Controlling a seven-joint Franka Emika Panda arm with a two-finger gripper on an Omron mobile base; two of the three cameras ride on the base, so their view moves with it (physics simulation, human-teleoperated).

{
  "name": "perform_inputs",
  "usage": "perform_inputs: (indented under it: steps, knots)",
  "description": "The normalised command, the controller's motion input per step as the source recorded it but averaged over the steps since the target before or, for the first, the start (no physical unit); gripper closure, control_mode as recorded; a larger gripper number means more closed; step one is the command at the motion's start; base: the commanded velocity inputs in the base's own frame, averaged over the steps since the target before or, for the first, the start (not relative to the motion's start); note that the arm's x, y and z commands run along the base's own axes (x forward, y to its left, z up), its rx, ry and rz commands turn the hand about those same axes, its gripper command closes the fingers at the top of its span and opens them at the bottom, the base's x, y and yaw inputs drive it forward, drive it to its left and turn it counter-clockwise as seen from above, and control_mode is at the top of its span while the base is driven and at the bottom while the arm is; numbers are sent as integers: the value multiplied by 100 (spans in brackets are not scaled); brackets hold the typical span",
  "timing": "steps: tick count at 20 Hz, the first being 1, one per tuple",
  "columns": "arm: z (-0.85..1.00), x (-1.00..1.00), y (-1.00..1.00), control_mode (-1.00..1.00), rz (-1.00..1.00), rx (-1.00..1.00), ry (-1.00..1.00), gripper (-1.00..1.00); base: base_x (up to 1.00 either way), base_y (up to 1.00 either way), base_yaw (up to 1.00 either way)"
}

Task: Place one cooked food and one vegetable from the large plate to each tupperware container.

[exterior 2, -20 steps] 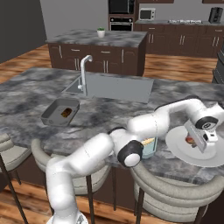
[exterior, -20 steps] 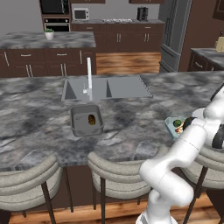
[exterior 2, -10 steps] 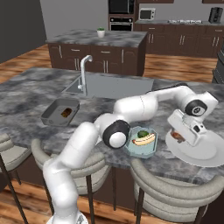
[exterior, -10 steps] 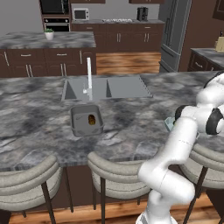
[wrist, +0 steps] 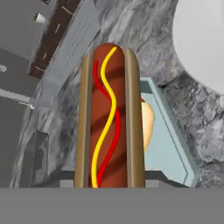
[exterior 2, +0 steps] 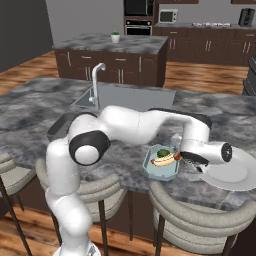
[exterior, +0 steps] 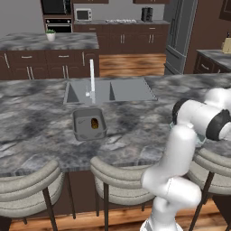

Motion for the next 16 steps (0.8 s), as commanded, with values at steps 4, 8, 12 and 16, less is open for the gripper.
perform_inputs:
  steps: [4,8,12,16]
  knots:
    - [26,15,100,-100,6,-37,-59,100,0,0,0]
    - [98,32,98,-100,24,-46,-4,100,0,0,0]
    - [100,20,94,-100,22,-58,10,100,0,0,0]
    - [63,7,100,-100,12,-71,29,100,0,0,0]
